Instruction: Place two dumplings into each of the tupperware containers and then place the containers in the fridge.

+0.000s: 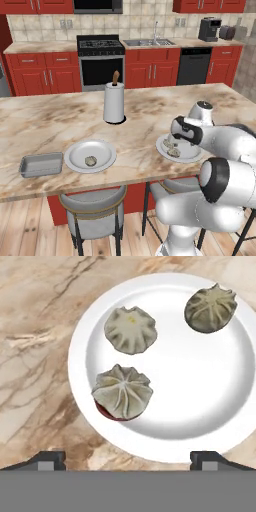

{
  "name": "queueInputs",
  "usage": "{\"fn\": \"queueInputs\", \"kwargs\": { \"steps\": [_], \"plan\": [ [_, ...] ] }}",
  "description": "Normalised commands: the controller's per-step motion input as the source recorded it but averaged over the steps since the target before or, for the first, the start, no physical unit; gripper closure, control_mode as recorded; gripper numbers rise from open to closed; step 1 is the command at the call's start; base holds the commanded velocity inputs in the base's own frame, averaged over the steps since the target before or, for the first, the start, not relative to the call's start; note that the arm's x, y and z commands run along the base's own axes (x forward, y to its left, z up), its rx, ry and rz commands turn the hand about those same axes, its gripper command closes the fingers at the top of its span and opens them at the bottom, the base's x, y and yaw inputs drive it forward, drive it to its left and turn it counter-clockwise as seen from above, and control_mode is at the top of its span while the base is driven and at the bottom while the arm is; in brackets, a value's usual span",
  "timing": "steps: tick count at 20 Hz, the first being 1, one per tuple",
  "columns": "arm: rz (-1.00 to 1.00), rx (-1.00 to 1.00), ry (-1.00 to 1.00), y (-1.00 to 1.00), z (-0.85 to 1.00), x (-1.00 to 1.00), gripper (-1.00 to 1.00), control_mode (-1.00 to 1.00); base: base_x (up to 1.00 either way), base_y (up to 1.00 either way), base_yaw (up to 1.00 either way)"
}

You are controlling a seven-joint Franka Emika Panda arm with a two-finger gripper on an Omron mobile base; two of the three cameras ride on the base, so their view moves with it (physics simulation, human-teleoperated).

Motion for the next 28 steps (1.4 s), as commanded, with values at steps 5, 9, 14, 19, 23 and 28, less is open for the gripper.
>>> {"fn": "queueInputs", "kwargs": {
  "steps": [5, 9, 14, 19, 23, 28],
  "plan": [
    [0.00, 0.03, 0.00, -0.01, -0.54, 0.71, -1.00, -1.00, 0.00, 0.00, 0.00],
    [0.00, 0.00, 0.00, 0.00, -0.34, 0.46, -1.00, -1.00, 0.00, 0.00, 0.00],
    [0.00, 0.00, 0.04, 0.00, -0.11, 0.09, -1.00, -1.00, 0.00, 0.00, 0.00],
    [0.00, 0.00, 0.02, 0.02, -0.03, -0.51, -1.00, -1.00, 0.00, 0.00, 0.00],
    [0.00, 0.00, 0.00, 0.18, -0.18, -0.25, -1.00, -1.00, 0.00, 0.00, 0.00],
    [0.00, 0.00, 0.00, 0.00, -0.08, 0.09, -1.00, -1.00, 0.00, 0.00, 0.00]
  ]
}}
